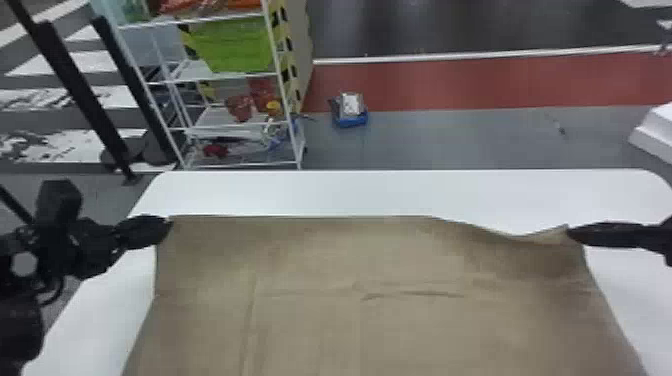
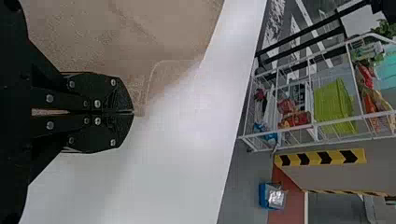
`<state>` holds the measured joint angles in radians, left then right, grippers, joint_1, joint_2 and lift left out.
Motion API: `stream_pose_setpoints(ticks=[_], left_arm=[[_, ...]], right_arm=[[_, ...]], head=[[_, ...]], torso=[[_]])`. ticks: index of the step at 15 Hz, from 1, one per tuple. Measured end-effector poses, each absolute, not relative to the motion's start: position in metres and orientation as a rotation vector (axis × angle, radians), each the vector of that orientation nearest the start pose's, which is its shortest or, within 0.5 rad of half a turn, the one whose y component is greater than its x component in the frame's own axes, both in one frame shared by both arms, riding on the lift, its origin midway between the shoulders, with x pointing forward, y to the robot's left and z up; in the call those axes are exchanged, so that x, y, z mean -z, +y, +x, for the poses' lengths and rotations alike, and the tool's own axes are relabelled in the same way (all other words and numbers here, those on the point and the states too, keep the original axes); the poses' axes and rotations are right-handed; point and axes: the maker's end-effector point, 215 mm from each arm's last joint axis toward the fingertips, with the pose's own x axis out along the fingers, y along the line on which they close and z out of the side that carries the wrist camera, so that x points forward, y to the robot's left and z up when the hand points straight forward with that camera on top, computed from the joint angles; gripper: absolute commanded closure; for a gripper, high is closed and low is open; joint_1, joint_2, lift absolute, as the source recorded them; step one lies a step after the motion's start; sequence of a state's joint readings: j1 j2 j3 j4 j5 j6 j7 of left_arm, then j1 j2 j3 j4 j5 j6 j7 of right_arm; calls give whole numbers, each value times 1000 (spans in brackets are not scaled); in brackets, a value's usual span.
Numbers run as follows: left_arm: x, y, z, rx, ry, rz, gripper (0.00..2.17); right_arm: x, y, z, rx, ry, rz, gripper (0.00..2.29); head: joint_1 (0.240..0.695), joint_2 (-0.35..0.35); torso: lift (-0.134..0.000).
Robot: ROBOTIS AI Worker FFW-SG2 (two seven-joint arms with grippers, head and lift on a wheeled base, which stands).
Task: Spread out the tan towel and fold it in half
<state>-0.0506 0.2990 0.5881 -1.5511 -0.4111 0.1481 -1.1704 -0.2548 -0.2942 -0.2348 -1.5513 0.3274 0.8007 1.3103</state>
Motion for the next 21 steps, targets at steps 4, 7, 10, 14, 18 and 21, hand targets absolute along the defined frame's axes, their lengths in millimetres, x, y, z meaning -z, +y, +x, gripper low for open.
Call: stream_pose_setpoints(ticks=[4,7,10,14,18,21], left_arm=[[349,474,456,539,347,475,1079],[349,463,425,657,324,562,1079],[354,459,402,718,321,653,1079],[370,454,379,775,344,803,1079],[376,453,362,815,350,936,1079],[366,459,340,819,339,1016,1079]], right_arm=[[381,-329,507,-763,679,-57,1116],[392,-339,493,-778,678,-123,1116],[400,-342,483,-794,683,-172,1116],[410,-332,467,-827,701,-225,1116],[391,-329,468,-826,665,-252,1116],[381,-334,462,-816,653,-272,1116]], head=[[695,167],[695,152],[695,149],[695,162],[695,165],[695,177]], torso=[[-124],[-124],[-124],[-124],[-124],[-124]])
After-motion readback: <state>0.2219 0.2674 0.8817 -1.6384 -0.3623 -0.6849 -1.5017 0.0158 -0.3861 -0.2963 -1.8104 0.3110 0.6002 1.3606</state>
